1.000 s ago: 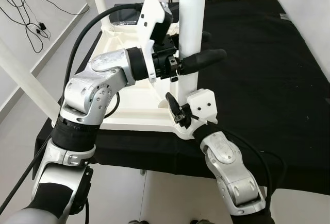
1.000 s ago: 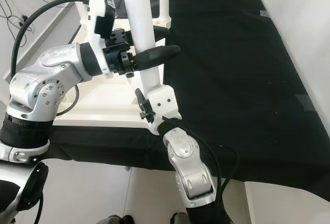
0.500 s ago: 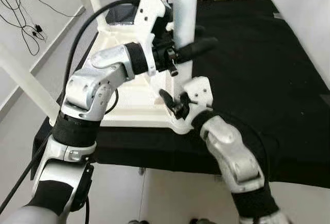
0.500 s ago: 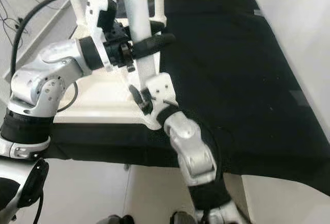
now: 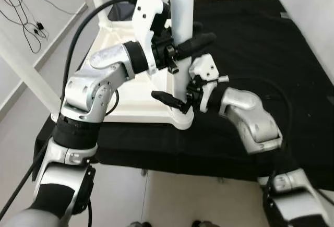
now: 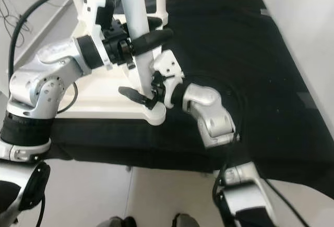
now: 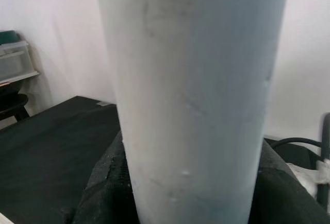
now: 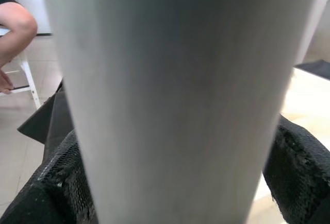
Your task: Building children table
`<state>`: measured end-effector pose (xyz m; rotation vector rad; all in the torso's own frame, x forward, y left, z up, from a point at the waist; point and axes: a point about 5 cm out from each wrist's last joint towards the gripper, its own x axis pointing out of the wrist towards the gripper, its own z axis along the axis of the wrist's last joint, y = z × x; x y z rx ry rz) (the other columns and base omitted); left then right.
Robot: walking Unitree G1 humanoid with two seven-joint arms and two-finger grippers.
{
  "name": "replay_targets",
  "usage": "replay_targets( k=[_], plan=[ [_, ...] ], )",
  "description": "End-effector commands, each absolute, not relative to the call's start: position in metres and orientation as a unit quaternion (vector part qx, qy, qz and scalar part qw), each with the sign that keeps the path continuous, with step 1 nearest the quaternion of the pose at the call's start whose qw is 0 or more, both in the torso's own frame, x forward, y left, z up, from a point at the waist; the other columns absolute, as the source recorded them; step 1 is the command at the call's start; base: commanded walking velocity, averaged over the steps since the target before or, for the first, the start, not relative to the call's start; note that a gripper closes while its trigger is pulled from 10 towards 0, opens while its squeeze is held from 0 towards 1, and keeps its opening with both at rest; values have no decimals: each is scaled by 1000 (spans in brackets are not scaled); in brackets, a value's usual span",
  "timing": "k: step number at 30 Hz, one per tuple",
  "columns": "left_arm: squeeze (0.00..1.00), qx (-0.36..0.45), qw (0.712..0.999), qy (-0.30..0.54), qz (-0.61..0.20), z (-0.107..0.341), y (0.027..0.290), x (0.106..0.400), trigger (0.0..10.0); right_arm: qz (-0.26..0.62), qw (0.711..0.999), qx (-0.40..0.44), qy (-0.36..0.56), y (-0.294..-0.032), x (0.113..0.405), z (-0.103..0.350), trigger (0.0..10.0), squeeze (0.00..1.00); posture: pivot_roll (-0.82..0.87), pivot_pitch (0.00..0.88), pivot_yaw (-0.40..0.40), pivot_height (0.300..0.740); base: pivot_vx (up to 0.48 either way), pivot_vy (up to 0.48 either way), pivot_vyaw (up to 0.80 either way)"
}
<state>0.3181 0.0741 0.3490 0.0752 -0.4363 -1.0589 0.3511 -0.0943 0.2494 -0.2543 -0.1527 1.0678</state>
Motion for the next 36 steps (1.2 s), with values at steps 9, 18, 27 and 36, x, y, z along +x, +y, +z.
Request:
replay_targets(
  k=[9, 18, 27, 36],
  plan=[
    [0, 38, 842, -208, -497, 347, 75, 319, 0, 578, 810, -83, -50, -66, 359, 241, 0, 0, 1, 163, 16, 740, 0, 0, 0],
    [1000, 31, 850, -203, -486, 349, 80, 321, 4510, 593, 799, -96, -31, -65, 364, 227, 0, 0, 2, 169, 21, 740, 0, 0, 0],
    [0, 33, 874, -204, -440, 354, 84, 330, 10000, 379, 920, -94, 18, -80, 368, 199, 0, 0, -21, 181, -14, 740, 0, 0, 0],
    [0, 40, 885, -197, -419, 353, 90, 333, 10000, 268, 961, -75, 1, -74, 313, 176, 0, 0, -12, 191, -9, 740, 0, 0, 0]
  ],
)
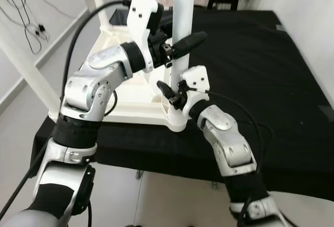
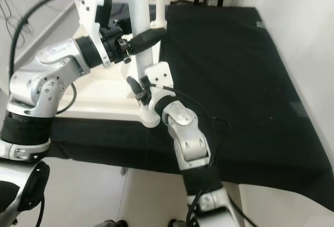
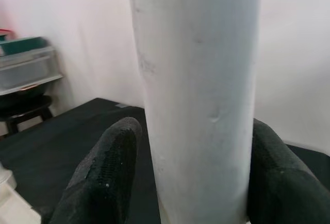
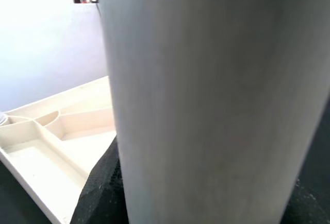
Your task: Building children table
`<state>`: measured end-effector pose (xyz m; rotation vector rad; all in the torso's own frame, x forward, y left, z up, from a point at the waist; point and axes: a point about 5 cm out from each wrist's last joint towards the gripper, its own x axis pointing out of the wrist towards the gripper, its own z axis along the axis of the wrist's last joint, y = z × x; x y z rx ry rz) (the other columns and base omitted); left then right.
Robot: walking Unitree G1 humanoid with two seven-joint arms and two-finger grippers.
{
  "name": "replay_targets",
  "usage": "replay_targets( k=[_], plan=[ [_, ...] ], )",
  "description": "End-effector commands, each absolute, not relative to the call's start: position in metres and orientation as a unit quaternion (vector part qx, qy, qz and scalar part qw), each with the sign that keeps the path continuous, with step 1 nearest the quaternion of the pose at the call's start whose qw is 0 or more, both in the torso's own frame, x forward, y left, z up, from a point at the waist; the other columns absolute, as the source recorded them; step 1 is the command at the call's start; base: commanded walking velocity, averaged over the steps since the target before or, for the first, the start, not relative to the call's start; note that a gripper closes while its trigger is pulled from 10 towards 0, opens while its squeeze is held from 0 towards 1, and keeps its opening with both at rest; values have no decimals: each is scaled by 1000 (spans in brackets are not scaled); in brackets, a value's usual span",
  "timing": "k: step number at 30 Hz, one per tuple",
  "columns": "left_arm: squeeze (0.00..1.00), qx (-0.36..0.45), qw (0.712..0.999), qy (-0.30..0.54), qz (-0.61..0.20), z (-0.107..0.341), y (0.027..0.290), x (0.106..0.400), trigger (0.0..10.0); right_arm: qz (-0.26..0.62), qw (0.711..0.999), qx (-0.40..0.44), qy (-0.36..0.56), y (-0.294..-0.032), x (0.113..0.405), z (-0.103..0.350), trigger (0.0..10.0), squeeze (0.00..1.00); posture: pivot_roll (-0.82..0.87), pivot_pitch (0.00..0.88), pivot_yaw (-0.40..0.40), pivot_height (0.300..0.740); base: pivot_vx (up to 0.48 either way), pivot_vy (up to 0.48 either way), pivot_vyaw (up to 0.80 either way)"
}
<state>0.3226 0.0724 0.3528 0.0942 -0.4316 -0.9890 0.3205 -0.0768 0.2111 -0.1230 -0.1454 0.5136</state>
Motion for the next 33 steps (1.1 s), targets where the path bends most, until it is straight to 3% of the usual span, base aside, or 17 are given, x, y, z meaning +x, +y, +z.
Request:
replay_targets(
  k=[1, 9, 10, 11, 20, 21, 22, 24, 25, 27, 31, 32, 33],
  plan=[
    [0, 42, 886, -196, -419, 352, 90, 333, 10000, 269, 960, -74, 2, -73, 313, 174, 0, 0, -10, 189, -9, 740, 0, 0, 0],
    [0, 52, 890, -191, -411, 352, 93, 337, 10000, 250, 966, -61, 7, -66, 310, 179, 0, 0, -5, 182, 1, 740, 0, 0, 0],
    [0, 51, 889, -191, -413, 352, 93, 336, 4314, 245, 968, -58, 8, -65, 309, 180, 0, 0, -5, 182, 1, 740, 0, 0, 0],
    [0, 49, 888, -190, -417, 351, 93, 336, 0, 243, 968, -55, 7, -63, 308, 182, 0, 0, -5, 181, 4, 740, 0, 0, 0],
    [0, 39, 881, -184, -434, 350, 90, 334, 0, 250, 967, -51, 1, -60, 302, 188, 0, 0, -10, 176, 5, 740, 0, 0, 0],
    [0, 37, 880, -184, -437, 350, 88, 333, 0, 278, 959, -51, -14, -57, 302, 194, 10000, 0, -10, 174, 4, 740, 0, 0, 0],
    [0, 33, 877, -182, -443, 349, 86, 332, 0, 326, 943, -55, -38, -55, 305, 206, 10000, 690, -12, 174, 4, 740, 0, 0, 0],
    [0, 33, 876, -182, -445, 349, 85, 332, 0, 340, 938, -54, -45, -55, 305, 211, 10000, 690, -12, 174, 4, 740, 0, 0, 0],
    [0, 33, 874, -182, -449, 349, 84, 331, 0, 391, 918, -43, -53, -55, 306, 218, 10000, 1000, -13, 172, 3, 740, 0, 0, 0],
    [0, 31, 868, -183, -461, 348, 80, 328, 0, 474, 877, -44, -69, -62, 313, 232, 10000, 1000, -14, 169, 1, 740, 0, 0, 0],
    [0, 30, 861, -182, -473, 346, 75, 325, 0, 523, 844, -88, -80, -72, 323, 242, 10000, 1000, -14, 167, 2, 740, 0, 0, 0],
    [0, 31, 859, -181, -478, 345, 73, 323, 0, 536, 833, -105, -84, -74, 329, 245, 10000, 0, -14, 167, 1, 740, 0, 0, 0],
    [0, 31, 859, -181, -478, 345, 73, 323, 0, 536, 833, -105, -84, -74, 329, 245, 10000, 0, -14, 167, 1, 740, 0, 0, 0]
  ],
)
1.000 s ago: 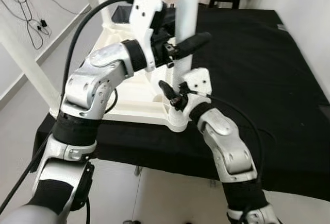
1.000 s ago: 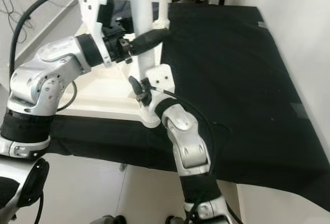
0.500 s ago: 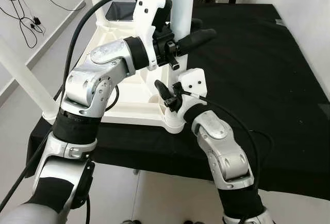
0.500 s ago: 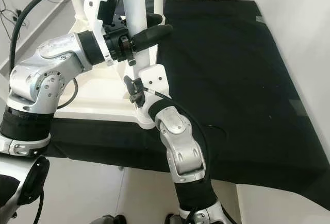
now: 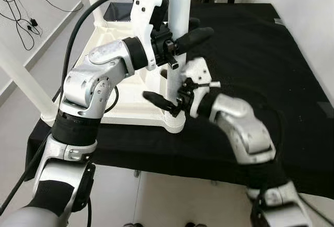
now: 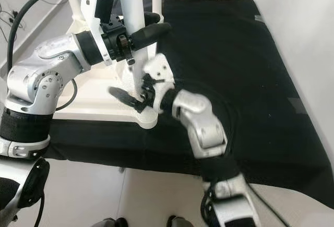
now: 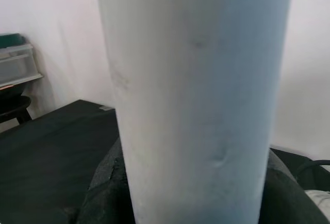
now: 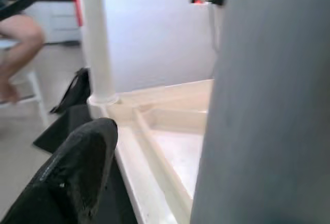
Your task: Building children table
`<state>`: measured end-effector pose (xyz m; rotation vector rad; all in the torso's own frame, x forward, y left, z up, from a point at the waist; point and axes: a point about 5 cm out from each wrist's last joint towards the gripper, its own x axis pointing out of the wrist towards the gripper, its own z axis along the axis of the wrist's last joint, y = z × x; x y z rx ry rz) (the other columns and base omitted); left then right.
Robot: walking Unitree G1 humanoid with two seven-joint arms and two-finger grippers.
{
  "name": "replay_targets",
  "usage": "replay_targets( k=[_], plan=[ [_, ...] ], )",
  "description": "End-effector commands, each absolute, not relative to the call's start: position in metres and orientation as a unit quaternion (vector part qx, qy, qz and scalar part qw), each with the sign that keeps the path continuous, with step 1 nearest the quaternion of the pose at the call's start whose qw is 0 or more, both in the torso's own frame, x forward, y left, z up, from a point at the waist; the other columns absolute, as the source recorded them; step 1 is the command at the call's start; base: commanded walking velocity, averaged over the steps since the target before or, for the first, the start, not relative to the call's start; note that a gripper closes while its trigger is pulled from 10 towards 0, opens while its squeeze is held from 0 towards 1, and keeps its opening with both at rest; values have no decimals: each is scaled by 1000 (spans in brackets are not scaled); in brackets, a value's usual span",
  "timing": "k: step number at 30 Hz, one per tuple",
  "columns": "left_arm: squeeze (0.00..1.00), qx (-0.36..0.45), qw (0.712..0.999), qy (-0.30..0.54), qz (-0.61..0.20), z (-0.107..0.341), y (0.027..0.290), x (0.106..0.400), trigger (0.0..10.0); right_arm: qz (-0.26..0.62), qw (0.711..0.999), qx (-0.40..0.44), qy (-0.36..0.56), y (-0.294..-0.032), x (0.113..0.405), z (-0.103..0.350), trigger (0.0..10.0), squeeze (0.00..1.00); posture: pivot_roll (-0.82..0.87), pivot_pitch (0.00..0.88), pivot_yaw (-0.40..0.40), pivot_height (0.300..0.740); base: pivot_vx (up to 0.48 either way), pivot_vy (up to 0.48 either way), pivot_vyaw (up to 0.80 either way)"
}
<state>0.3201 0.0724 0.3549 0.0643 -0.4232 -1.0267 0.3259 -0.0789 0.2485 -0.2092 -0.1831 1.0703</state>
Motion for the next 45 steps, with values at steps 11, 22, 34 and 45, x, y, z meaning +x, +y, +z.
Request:
replay_targets(
  k=[11, 22, 34, 45],
  plan=[
    [0, 36, 853, -178, -489, 340, 66, 319, 0, 638, 760, -121, -42, -55, 344, 236, 5294, 0, -3, 169, 1, 740, 0, 0, 0],
    [0, 42, 853, -179, -489, 340, 65, 319, 0, 676, 727, -120, -29, -49, 351, 227, 0, 0, -1, 172, 5, 740, 0, 0, 0],
    [0, 24, 864, -173, -472, 340, 67, 323, 10000, 585, 805, -99, -12, -57, 355, 216, 0, 0, -25, 182, -31, 740, 0, 0, 0],
    [0, 20, 883, -164, -439, 341, 79, 326, 10000, 289, 954, -66, 49, -49, 309, 168, 0, 0, 0, 185, -28, 740, 0, 0, 0]
  ],
)
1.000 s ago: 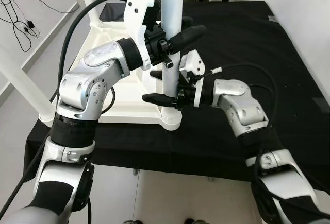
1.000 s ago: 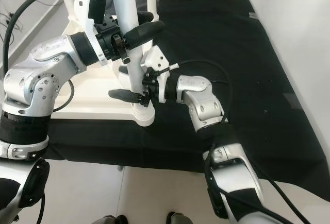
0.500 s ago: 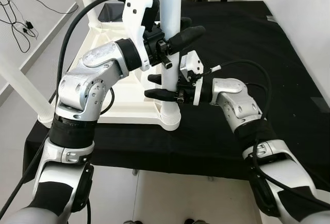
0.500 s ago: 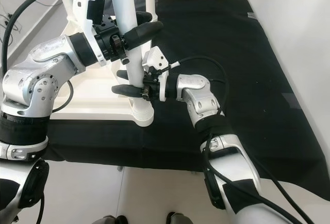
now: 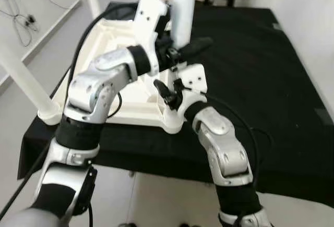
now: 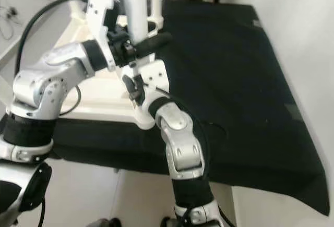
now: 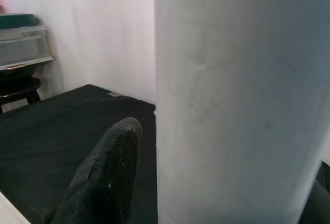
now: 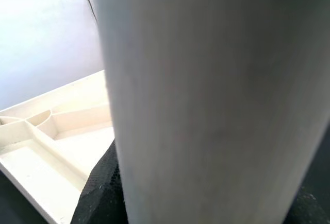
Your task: Building children table
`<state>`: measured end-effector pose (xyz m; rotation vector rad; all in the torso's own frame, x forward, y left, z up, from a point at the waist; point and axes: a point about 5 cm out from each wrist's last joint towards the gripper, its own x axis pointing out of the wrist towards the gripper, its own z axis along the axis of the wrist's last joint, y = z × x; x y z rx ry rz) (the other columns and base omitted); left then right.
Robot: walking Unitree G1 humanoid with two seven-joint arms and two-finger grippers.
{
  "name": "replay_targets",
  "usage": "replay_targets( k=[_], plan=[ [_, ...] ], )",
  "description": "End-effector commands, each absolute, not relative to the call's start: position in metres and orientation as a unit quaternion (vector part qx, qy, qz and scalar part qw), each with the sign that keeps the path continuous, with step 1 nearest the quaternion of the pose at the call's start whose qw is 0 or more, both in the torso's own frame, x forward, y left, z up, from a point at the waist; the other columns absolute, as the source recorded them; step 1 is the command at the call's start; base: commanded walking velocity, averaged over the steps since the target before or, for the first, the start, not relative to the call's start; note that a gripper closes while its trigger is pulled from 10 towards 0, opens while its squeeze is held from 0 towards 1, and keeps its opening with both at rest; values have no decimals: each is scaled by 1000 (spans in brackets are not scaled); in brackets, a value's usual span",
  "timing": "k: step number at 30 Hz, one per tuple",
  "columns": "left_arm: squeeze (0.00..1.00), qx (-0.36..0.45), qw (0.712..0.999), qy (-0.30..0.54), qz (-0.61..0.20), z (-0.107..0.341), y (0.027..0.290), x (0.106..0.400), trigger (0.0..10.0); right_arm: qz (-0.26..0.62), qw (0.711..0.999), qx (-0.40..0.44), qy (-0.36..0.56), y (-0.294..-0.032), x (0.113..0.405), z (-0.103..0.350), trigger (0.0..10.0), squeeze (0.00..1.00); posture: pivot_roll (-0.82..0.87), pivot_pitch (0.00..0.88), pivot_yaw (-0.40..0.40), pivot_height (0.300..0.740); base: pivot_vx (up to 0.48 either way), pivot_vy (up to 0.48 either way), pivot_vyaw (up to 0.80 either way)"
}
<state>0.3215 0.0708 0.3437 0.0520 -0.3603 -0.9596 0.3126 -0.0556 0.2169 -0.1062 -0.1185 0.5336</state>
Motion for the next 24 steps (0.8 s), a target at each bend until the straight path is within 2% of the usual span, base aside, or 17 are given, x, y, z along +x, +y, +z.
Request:
replay_targets(
  k=[1, 5, 6, 9, 10, 14, 15, 17, 18, 21, 22, 24],
  plan=[
    [0, 22, 882, -163, -441, 341, 78, 325, 10000, 287, 954, -67, 45, -49, 313, 168, 0, 0, -1, 184, -23, 740, 0, 0, 0],
    [0, 23, 882, -162, -442, 341, 78, 325, 10000, 285, 955, -66, 40, -49, 316, 169, 0, 0, 0, 185, -22, 740, 0, 0, 0],
    [0, 24, 879, -167, -446, 343, 76, 325, 2353, 277, 958, -64, 34, -45, 316, 176, 0, 0, -2, 176, -19, 740, 0, 0, 0],
    [0, 23, 878, -168, -448, 344, 76, 324, 2353, 270, 960, -63, 35, -44, 313, 179, 0, 0, -2, 176, -19, 740, 0, 0, 0],
    [0, 24, 875, -167, -453, 343, 75, 324, 0, 265, 962, -62, 35, -43, 312, 181, 0, 0, -2, 172, -16, 740, 0, 0, 0],
    [0, 30, 873, -164, -458, 342, 74, 323, 0, 265, 962, -57, 32, -41, 307, 187, 0, 0, -1, 166, -13, 740, 0, 0, 0],
    [0, 31, 873, -163, -459, 342, 74, 323, 0, 284, 957, -58, 20, -38, 308, 193, 10000, 0, -1, 161, -12, 740, 0, 0, 0],
    [0, 32, 873, -163, -459, 342, 73, 323, 0, 297, 953, -58, 10, -37, 309, 196, 10000, 0, -2, 160, -12, 740, 0, 0, 0],
    [0, 34, 872, -162, -460, 342, 72, 323, 0, 351, 934, -58, -16, -41, 319, 207, 10000, 1000, 0, 156, -10, 740, 0, 0, 0],
    [0, 35, 872, -162, -460, 342, 72, 323, 0, 372, 926, -51, -21, -44, 322, 210, 10000, 1000, 0, 156, -10, 740, 0, 0, 0],
    [0, 35, 872, -162, -461, 342, 71, 323, 0, 413, 909, -45, -29, -48, 328, 217, 10000, 1000, -1, 151, -10, 740, 0, 0, 0],
    [0, 35, 872, -162, -461, 342, 71, 323, 0, 413, 909, -45, -29, -48, 328, 217, 10000, 1000, -1, 151, -10, 740, 0, 0, 0]
  ],
)
